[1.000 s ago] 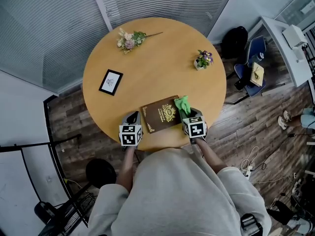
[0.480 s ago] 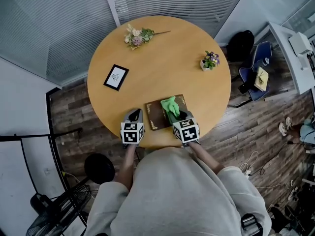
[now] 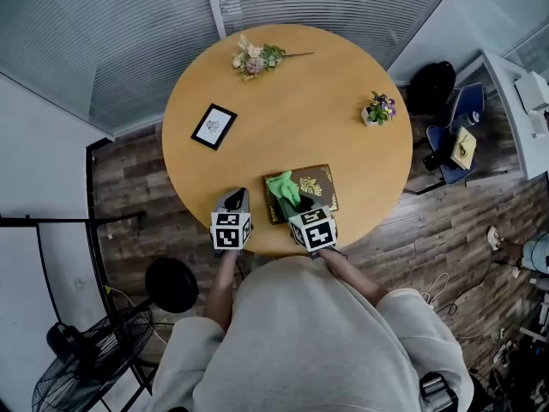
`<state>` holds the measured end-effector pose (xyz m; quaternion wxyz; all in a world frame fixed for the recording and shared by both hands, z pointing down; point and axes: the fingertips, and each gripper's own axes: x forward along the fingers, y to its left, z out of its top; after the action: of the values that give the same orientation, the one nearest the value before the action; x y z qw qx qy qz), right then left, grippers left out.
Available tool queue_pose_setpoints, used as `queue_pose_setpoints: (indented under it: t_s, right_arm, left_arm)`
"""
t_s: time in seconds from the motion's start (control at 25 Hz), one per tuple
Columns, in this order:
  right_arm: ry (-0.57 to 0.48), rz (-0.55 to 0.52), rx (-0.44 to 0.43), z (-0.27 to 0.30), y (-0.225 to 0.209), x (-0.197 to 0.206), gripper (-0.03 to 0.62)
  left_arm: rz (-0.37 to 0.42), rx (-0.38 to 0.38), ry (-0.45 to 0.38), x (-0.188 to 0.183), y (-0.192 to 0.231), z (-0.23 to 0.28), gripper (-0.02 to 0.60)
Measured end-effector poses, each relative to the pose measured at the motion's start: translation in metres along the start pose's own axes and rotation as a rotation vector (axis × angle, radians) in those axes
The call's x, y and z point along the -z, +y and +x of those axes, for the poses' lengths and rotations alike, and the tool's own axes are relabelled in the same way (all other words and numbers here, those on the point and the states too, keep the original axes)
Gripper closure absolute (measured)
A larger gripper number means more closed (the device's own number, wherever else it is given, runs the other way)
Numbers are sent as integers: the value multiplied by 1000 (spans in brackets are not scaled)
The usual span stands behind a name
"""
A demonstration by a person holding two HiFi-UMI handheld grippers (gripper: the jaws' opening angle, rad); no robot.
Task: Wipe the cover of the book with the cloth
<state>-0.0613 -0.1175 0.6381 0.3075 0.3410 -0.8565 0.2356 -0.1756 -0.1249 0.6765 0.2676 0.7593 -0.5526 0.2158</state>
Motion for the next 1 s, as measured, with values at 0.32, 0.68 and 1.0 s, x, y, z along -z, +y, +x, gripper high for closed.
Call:
queue_pose_setpoints:
  t_s: [0.32, 0.68, 1.0]
  right_arm:
    - [45, 13, -42, 21, 21, 7, 496]
    - [98, 31, -53, 36, 34, 32, 496]
    - [163, 61, -39, 48, 31, 58, 496]
  left_arm:
    - [-22, -23, 14, 8, 16, -11, 572]
    - [-35, -44, 28, 24, 27, -22, 572]
    - [-28, -35, 40, 27, 29, -20, 572]
